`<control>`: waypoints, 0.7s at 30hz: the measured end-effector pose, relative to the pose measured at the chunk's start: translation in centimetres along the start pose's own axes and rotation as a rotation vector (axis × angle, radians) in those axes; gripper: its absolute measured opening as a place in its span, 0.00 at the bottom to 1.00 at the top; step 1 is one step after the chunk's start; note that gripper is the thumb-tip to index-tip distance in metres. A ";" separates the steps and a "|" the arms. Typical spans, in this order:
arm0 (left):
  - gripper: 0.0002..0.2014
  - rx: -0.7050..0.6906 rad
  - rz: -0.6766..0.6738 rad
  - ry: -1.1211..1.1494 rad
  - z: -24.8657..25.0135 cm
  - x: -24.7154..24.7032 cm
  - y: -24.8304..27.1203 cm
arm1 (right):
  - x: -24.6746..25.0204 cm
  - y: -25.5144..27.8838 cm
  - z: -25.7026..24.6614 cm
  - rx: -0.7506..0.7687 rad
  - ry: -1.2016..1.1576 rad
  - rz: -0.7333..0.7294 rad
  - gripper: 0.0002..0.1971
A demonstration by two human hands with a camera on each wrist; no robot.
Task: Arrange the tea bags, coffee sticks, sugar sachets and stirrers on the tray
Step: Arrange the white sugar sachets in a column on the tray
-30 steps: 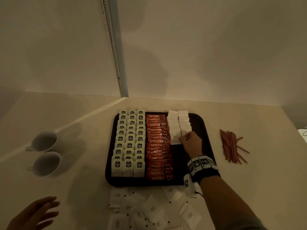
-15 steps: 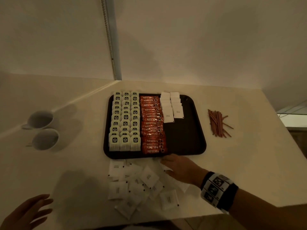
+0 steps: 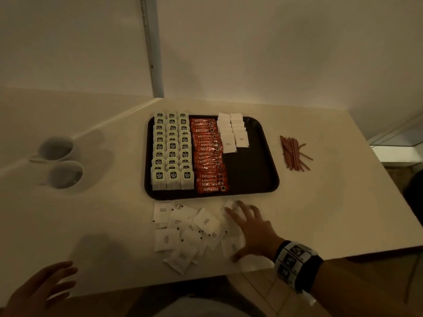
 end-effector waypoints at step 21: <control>0.14 0.011 0.006 0.080 -1.6 1.4 -0.9 | 1.5 -1.1 -0.1 -0.194 -0.434 0.198 0.38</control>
Point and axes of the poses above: each hand's wrist, its own y-axis away from the middle knuckle, its own x-axis out of the back of the hand, z = x × y, the point moved 1 cm from there along -y, towards the middle knuckle, and after that the axes turned 9 degrees about -y, right-handed, at the moved point
